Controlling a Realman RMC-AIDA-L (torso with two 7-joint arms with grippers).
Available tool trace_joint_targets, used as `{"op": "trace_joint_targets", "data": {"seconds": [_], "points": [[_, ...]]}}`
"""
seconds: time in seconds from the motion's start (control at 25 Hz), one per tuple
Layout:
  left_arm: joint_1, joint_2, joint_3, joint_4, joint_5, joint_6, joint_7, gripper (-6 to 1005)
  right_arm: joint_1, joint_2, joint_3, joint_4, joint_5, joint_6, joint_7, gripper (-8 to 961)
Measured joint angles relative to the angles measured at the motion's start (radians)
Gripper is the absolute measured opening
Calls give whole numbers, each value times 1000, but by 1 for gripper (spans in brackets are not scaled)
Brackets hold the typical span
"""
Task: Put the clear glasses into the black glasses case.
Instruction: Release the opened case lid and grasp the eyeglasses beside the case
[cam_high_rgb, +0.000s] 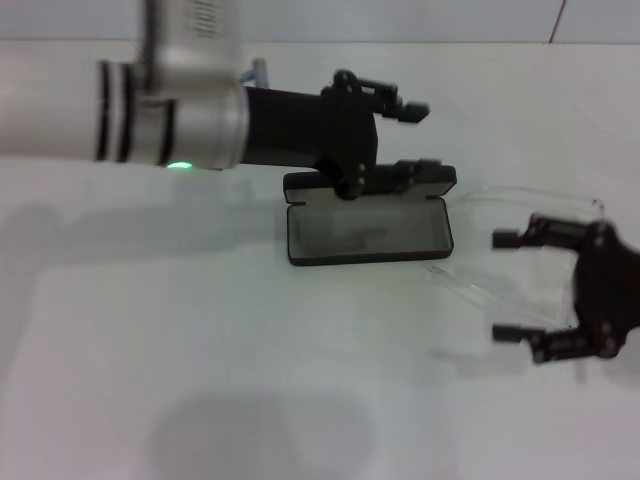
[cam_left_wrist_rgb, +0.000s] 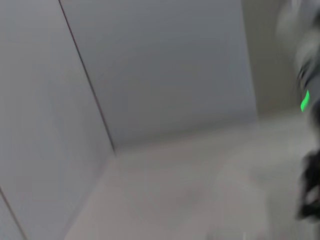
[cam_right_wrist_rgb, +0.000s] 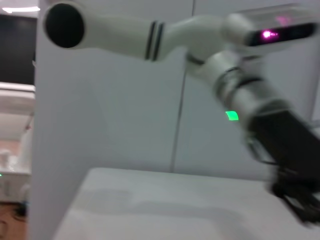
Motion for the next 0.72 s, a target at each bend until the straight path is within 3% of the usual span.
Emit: {"op": "trace_joint_targets", "data": {"seconds": [0.16,0.32,0.52,0.72], "points": [[132,0,-31,-23,-229,104,131,507,-1,-31,22,-170,-53,-15,28,844],[236,1,-33,-104,-400,162,250,540,23,-49,55,-468,-250,-60,175,844],[289,3,-72,-241,-484,228,329,541,113,-39,85,-718,-489,-133,331,843],[282,3,-161,-372,-490,282,370,543,233,3,77,-807,-762,-145,418,843]]}}
